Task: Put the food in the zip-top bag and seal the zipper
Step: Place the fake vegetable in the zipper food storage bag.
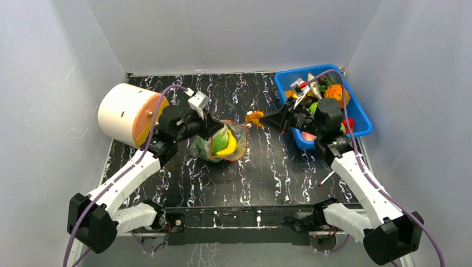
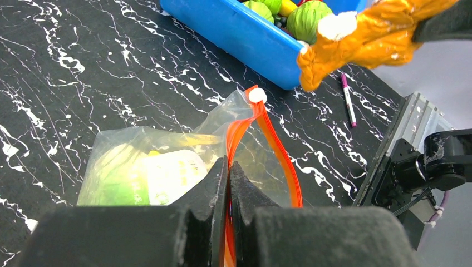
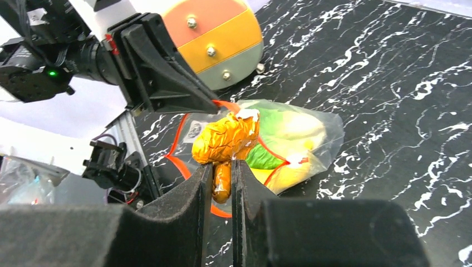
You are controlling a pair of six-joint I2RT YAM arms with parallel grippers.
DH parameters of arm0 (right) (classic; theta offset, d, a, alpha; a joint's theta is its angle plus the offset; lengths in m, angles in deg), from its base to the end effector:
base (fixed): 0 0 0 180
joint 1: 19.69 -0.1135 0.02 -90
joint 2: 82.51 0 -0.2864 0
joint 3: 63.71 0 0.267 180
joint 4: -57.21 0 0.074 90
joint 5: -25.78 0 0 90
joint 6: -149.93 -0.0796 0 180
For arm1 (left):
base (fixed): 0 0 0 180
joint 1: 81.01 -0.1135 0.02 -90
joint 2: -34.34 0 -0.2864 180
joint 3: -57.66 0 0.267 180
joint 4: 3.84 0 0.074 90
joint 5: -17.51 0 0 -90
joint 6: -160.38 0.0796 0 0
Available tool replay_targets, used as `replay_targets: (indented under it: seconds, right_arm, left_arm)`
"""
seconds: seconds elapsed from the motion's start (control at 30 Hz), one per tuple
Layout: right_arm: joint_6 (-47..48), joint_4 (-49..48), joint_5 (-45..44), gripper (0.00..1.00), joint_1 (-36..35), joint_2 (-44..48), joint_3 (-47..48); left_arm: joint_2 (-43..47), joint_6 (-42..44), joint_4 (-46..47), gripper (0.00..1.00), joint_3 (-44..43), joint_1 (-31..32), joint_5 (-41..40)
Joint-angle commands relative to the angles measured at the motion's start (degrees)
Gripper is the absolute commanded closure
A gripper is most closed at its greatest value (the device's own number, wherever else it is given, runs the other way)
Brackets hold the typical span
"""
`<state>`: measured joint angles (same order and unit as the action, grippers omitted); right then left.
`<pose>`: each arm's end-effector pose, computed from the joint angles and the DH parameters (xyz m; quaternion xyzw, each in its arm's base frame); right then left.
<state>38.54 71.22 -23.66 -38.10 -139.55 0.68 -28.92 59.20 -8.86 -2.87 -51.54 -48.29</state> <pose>0.2328 0.1320 0.3724 -0.2121 0.7064 0.4557 0.4983 0.2478 -0.1775 0.3368 0.2532 0.7053 -0.3714 0.5482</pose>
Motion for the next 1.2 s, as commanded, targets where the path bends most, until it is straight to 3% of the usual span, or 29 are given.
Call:
replay_targets:
  seconds: [0.0, 0.3, 0.5, 0.73, 1.0, 1.17]
  right_arm:
    - [-0.72, -5.7, 3.39, 0.88, -0.55, 0.88, 0.2]
    - [-4.35, -9.7, 7.57, 0.87, -3.28, -2.36, 0.3]
    - [0.66, -4.7, 1.18, 0.87, -8.32, -6.31, 1.19]
    - [8.09, -4.4, -13.72, 0.88, -16.46, -9.68, -0.93]
    - [21.38, -8.3, -24.2, 0.87, -20.56, -14.2, -1.86]
    - [28.31, -9.85, -35.1, 0.88, -23.46, -18.06, -1.8]
  left_arm:
    - [0.1, -0.7, 4.46, 1.0, -3.1, 0.14, 0.96]
    - [-0.5, -1.78, 5.81, 1.0, -2.77, 0.13, 0.49]
    - [-0.06, -3.51, 5.37, 1.0, -2.81, 0.13, 0.11]
    - [2.31, -4.15, 6.35, 1.0, -1.38, 0.14, 2.63]
    - [4.72, -6.35, 7.14, 1.0, 0.91, 0.14, 4.16]
    - [5.47, -6.28, 7.12, 1.0, 1.09, 0.13, 4.09]
